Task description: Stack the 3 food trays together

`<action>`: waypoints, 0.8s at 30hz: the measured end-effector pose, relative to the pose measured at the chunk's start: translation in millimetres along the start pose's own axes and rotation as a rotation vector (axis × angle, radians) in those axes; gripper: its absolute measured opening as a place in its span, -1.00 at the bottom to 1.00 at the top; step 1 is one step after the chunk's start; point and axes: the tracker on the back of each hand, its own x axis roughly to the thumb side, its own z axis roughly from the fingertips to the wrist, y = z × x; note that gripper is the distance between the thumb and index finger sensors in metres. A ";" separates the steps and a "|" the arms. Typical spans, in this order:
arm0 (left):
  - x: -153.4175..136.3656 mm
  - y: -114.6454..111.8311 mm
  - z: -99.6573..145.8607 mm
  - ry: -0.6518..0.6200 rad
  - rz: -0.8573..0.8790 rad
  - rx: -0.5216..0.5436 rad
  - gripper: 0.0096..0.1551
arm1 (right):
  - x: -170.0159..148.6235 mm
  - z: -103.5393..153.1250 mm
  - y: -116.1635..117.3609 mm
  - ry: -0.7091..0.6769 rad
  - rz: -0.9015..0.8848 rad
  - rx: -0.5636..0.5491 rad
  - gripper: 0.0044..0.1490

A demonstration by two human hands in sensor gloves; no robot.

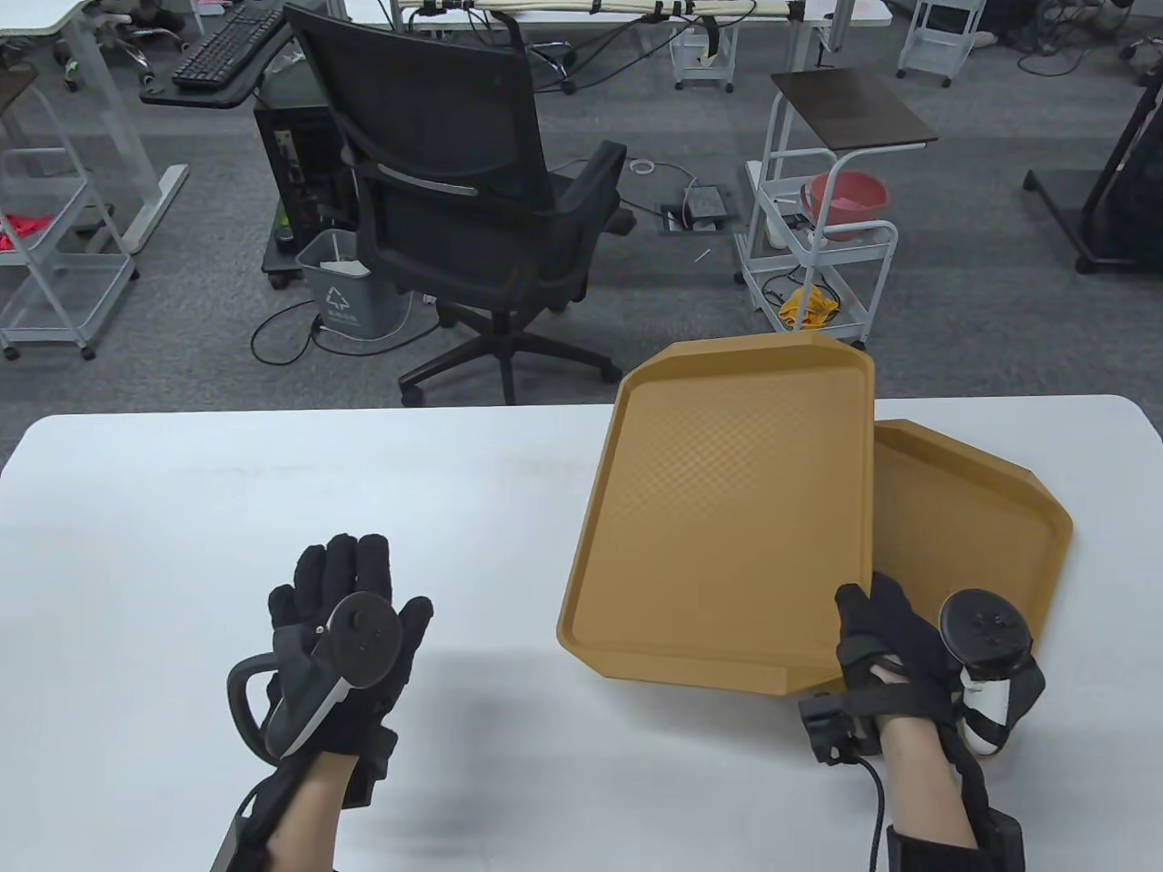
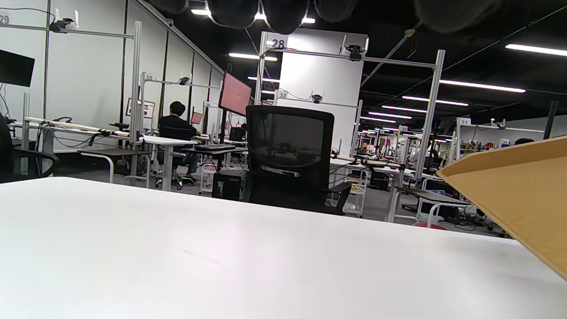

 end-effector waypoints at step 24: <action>0.7 -4.5 -2.0 -0.001 0.025 -0.076 -0.08 | -74.4 -22.1 -95.7 0.323 0.032 -0.265 -0.32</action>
